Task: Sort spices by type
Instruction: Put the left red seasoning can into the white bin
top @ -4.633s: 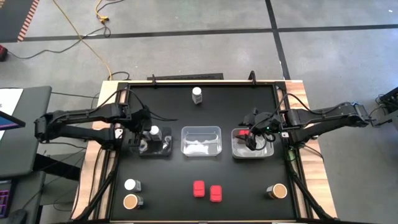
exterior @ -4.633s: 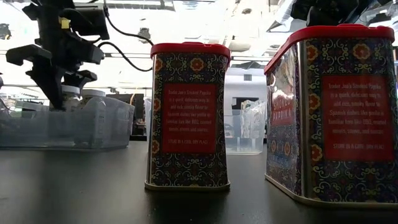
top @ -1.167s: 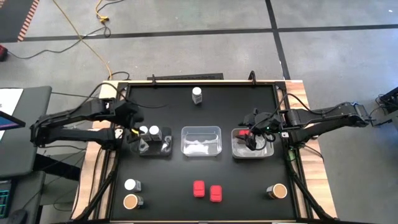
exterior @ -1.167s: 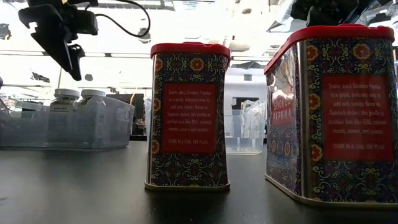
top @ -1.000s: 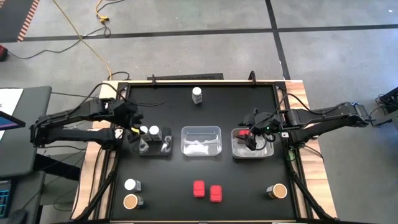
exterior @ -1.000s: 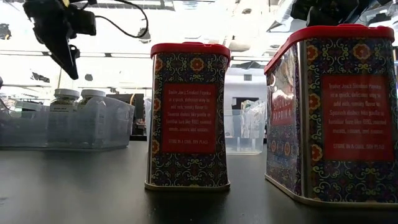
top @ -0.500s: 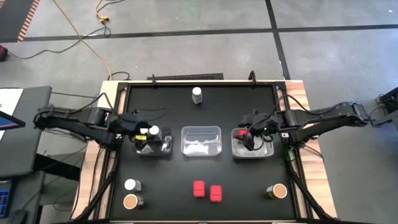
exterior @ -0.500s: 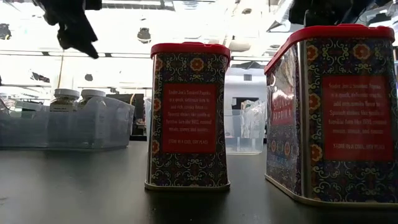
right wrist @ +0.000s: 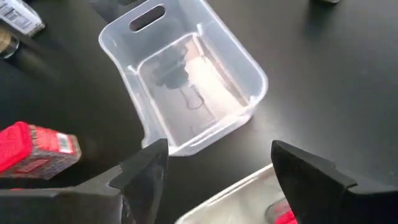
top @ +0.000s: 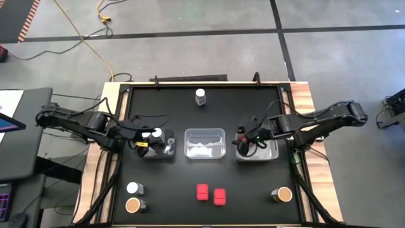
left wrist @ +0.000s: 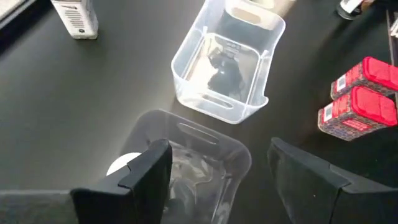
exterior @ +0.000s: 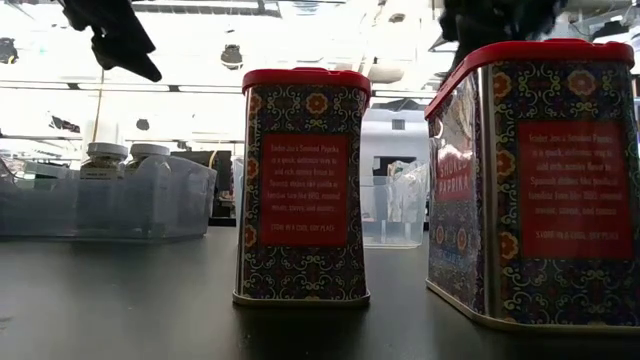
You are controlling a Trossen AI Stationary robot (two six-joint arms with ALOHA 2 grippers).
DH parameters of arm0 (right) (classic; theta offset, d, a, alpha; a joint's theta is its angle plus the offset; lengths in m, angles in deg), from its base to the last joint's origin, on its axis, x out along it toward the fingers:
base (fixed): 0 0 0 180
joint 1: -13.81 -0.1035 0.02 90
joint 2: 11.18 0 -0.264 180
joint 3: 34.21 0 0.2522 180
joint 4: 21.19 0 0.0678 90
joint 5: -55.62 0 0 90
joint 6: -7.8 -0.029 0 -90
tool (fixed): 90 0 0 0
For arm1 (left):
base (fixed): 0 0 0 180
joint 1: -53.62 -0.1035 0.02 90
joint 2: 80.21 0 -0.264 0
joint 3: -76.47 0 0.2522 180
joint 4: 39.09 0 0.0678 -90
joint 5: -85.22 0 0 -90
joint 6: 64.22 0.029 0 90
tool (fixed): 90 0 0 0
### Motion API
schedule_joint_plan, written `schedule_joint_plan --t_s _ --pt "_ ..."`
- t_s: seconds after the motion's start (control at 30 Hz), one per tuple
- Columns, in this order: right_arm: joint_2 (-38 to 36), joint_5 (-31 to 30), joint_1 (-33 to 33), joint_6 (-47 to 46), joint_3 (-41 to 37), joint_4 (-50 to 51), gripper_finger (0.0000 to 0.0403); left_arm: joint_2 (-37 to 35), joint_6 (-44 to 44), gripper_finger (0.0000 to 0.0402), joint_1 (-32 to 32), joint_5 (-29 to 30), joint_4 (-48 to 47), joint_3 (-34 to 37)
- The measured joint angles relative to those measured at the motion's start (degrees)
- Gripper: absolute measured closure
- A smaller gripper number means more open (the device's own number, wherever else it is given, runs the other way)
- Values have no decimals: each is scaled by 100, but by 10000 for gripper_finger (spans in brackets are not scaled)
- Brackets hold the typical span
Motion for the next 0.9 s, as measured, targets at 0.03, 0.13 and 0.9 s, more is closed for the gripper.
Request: schedule_joint_plan --t_s 0.03,0.13,0.9 --pt "147 -4 -74 -85 212 189 95 0 0 150 0 -2 0 0" --pt "674 -87 -310 -501 1044 997 100 0 -31 150 0 -134 -23 0" --pt "4704 316 -1772 -6513 6576 5340 102 0 643 150 0 -498 -615 2"
